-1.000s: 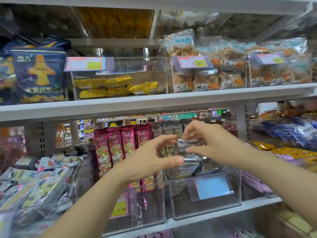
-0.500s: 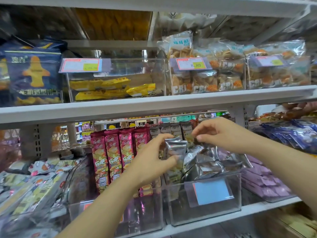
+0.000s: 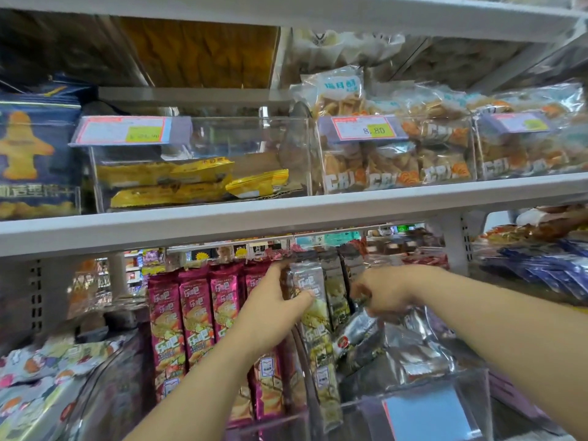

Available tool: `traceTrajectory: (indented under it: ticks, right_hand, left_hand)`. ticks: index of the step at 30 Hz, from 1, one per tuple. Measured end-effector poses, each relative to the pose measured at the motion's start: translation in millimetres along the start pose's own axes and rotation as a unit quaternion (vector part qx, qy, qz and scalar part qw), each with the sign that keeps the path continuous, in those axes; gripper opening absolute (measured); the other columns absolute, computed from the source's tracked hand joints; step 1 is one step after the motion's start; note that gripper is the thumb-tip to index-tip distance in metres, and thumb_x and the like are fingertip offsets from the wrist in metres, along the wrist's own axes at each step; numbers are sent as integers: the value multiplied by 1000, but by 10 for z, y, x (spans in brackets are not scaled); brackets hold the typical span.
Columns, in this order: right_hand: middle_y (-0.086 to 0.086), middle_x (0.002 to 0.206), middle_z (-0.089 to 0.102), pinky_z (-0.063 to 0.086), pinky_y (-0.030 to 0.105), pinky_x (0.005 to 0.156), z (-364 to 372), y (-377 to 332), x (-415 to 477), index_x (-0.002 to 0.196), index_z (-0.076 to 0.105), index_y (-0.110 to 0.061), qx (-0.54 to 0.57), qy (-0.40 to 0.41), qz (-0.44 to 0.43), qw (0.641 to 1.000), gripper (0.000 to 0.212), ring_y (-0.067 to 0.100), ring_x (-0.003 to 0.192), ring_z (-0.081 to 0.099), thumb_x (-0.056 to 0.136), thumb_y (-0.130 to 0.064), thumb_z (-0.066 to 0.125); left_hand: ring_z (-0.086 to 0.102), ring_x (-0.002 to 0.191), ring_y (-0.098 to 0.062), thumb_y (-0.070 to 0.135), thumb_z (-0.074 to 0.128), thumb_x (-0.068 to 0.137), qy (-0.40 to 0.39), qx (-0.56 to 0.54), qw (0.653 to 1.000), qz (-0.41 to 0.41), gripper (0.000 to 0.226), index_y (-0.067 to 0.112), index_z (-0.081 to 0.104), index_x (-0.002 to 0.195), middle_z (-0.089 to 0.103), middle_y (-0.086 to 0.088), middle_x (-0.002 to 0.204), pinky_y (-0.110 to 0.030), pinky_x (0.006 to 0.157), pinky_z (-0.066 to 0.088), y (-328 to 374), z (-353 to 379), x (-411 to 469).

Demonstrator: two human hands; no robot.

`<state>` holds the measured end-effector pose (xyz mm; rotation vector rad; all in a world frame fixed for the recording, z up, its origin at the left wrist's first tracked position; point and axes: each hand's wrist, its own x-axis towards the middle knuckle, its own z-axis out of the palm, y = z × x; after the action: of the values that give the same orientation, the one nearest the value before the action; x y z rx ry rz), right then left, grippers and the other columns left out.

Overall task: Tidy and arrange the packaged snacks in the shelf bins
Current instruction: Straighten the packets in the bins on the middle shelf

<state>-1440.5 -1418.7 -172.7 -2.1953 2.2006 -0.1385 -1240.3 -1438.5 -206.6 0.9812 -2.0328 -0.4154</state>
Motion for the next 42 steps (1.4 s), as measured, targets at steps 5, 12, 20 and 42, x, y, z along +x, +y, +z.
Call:
traceTrajectory:
  ticks: [5,12,20,42]
  right_hand:
    - [17,143,42,46,20,52,113,0,308,145,31,-6,-89,-69,22,993,58,17,79,58,90,2,47]
    - [18,150,28,44,23,52,168,-12,421,151,19,-13,-26,-104,33,994,65,23,99,60,91,6,38]
    - [14,112,59,51,27,55,146,10,351,133,45,-4,10,22,20,1000,47,23,77,60,88,7,49]
    - [-1,113,66,49,37,91,-79,418,-36,104,69,-24,-35,206,-24,978,35,21,104,59,78,-48,70]
  left_hand:
    - [61,101,-20,40,57,90,-6,4,1000,-3,61,30,28,143,59,-7,114,-31,70,46,-78,-28,90]
    - [52,73,1,47,55,90,4,5,1000,12,63,36,24,145,44,29,98,-17,60,41,-150,-39,83]
    - [60,107,-22,47,54,91,23,9,1000,10,66,32,23,147,46,14,126,-29,78,46,-129,-28,15]
    - [36,131,-7,47,55,91,40,21,999,27,67,31,23,148,33,11,151,-27,93,29,-120,41,-31]
